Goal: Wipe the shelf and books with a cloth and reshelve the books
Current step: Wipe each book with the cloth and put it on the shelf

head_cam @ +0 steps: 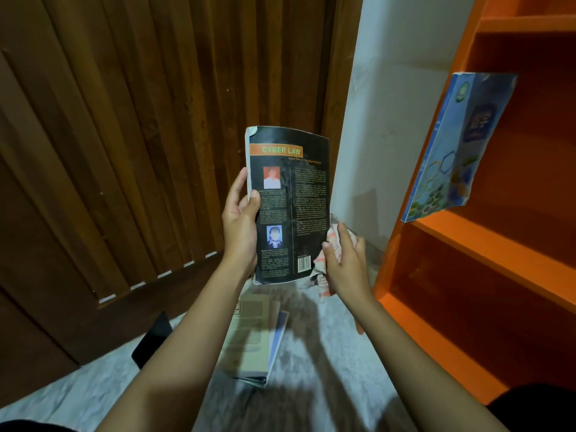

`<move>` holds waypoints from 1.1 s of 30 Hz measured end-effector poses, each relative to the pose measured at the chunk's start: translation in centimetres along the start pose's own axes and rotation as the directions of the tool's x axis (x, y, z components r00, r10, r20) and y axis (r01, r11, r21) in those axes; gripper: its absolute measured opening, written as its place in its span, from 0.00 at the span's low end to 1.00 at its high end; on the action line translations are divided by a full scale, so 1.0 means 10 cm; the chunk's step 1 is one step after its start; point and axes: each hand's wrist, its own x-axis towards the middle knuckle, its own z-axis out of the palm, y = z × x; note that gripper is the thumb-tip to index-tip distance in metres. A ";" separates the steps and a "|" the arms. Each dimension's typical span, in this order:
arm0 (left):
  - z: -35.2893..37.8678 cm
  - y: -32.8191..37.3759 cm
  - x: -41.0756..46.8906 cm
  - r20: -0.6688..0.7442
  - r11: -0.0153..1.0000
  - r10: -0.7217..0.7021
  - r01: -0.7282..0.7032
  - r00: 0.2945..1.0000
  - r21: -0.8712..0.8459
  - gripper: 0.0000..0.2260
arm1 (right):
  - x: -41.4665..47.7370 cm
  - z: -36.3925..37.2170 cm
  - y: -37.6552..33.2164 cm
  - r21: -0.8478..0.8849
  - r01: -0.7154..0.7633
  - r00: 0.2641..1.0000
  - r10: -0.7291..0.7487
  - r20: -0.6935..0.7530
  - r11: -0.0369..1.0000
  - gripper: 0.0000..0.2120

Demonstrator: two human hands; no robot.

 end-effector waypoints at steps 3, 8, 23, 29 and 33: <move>-0.04 0.00 0.01 0.025 0.999 -0.010 0.010 1.000 0.032 0.18 | 0.13 -0.09 -0.05 -0.023 0.037 0.998 -0.038 -0.044 0.999 0.25; 0.03 -0.05 -0.04 0.136 0.998 -0.031 0.024 0.990 0.050 0.20 | 0.47 -0.19 -0.58 -0.001 0.295 0.938 -0.290 -0.193 0.956 0.21; 0.10 0.07 -0.03 0.258 0.983 -0.089 0.127 0.962 -0.132 0.19 | 0.91 -0.30 -0.67 0.060 0.316 0.899 -0.279 -0.338 0.947 0.12; 0.14 0.02 -0.02 0.207 0.975 -0.068 0.109 0.976 -0.192 0.19 | 0.55 -0.02 -0.83 -0.043 0.639 0.755 -0.637 -0.155 0.768 0.14; 0.02 0.06 0.00 0.162 0.968 -0.061 0.098 0.985 -0.233 0.18 | 0.65 -0.17 -0.42 0.098 0.292 0.922 -0.253 -0.292 0.951 0.13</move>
